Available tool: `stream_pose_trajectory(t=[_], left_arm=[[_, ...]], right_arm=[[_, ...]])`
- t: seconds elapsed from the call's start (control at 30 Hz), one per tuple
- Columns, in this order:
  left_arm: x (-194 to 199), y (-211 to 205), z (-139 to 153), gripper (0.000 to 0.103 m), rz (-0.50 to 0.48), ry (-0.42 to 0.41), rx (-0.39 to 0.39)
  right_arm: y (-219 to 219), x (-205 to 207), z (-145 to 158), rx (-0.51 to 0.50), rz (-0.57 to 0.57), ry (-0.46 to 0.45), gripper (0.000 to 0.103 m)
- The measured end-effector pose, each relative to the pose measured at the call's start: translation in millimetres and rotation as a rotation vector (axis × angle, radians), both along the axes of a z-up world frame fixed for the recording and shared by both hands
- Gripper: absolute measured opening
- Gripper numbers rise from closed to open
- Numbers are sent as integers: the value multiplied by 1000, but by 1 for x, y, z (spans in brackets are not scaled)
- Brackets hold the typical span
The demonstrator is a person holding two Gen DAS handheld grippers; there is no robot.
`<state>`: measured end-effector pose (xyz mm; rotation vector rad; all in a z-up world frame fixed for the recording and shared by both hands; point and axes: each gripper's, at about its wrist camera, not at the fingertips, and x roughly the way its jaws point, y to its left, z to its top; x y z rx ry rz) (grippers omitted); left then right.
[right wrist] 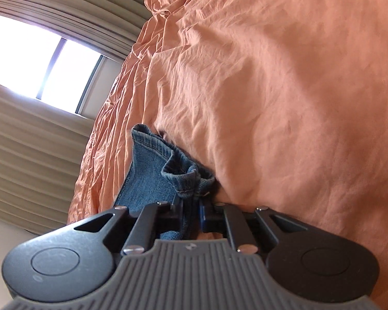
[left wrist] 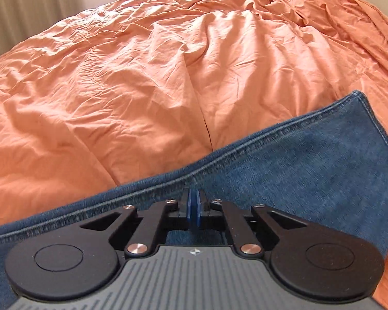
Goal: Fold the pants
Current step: 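Lift the hem with the right gripper and fold it over toward the waistband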
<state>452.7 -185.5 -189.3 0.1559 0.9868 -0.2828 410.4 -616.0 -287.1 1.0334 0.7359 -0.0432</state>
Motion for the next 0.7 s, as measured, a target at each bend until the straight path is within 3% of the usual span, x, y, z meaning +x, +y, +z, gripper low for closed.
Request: stream_pose_trajectory(t=[0.23,0.37,0.5,0.6,0.7], left_arm=[[-60,-13,0,4,-58,56,-25],[-86,-11,-2,2,-31,105,-107],[-108,-11,1,1,2,116,-151],[-119,-5,2,2,-13,227,-293],[-140,-6,11,3,-72,204,-268]], right_arm=[[10,3,21,-82,10,-7,4],[20,6,46,-169,41,-35,3],[34,8,78,-244,74,-68,3],[51,7,108,-320,113,-110,3],[73,4,142,-395,145,-165,3]])
